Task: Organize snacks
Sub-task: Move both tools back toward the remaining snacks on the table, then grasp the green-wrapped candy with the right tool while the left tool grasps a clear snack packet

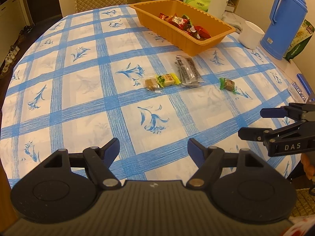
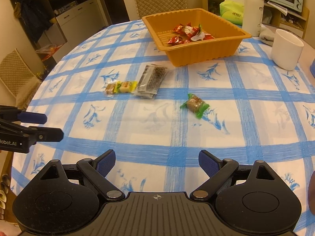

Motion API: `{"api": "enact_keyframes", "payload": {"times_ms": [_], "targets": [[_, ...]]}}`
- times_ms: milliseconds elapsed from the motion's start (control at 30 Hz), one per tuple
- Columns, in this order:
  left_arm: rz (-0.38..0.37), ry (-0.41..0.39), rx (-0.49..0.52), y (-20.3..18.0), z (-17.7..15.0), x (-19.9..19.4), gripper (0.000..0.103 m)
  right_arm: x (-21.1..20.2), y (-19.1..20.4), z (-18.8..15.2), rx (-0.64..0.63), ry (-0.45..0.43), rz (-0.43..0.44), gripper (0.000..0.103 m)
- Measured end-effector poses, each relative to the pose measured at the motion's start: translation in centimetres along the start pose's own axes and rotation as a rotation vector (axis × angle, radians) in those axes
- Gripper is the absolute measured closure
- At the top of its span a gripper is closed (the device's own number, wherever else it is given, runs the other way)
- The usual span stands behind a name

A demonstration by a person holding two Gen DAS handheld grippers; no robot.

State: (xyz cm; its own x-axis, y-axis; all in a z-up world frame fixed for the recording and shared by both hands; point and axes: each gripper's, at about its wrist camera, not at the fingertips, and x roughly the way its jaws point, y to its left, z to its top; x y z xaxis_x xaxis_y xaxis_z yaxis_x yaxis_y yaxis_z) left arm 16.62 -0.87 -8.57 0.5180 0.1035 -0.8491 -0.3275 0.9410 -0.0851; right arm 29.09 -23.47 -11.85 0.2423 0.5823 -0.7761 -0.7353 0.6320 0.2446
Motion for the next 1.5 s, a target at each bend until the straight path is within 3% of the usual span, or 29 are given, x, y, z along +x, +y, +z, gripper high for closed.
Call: {"api": "enact_keyframes", "payload": {"times_ms": [533, 767, 1167, 1367, 1433, 1500], "targets": [[0.021, -0.011, 0.007, 1.2, 1.4, 1.9, 0.029, 1.6, -2.4, 1.8, -0.102, -0.098, -0.108, 0.013], [0.031, -0.012, 0.024, 1.5, 2.1, 2.9, 0.029, 3.1, -3.4, 2.7, -0.191, -0.116, -0.146, 0.033], [0.022, -0.015, 0.053, 1.2, 3.5, 4.5, 0.030, 5.9, -3.5, 4.2, -0.284, -0.098, -0.129, 0.056], [0.009, -0.018, 0.071, 0.9, 4.4, 5.5, 0.030, 6.7, -3.5, 4.7, -0.258, -0.087, -0.108, 0.071], [0.006, -0.021, 0.078, 0.7, 4.8, 5.9, 0.031, 6.7, -3.6, 4.9, -0.239, -0.085, -0.110, 0.081], [0.004, -0.024, 0.084, 0.6, 5.1, 6.3, 0.031, 6.6, -3.8, 5.0, -0.206, -0.085, -0.112, 0.081]]}}
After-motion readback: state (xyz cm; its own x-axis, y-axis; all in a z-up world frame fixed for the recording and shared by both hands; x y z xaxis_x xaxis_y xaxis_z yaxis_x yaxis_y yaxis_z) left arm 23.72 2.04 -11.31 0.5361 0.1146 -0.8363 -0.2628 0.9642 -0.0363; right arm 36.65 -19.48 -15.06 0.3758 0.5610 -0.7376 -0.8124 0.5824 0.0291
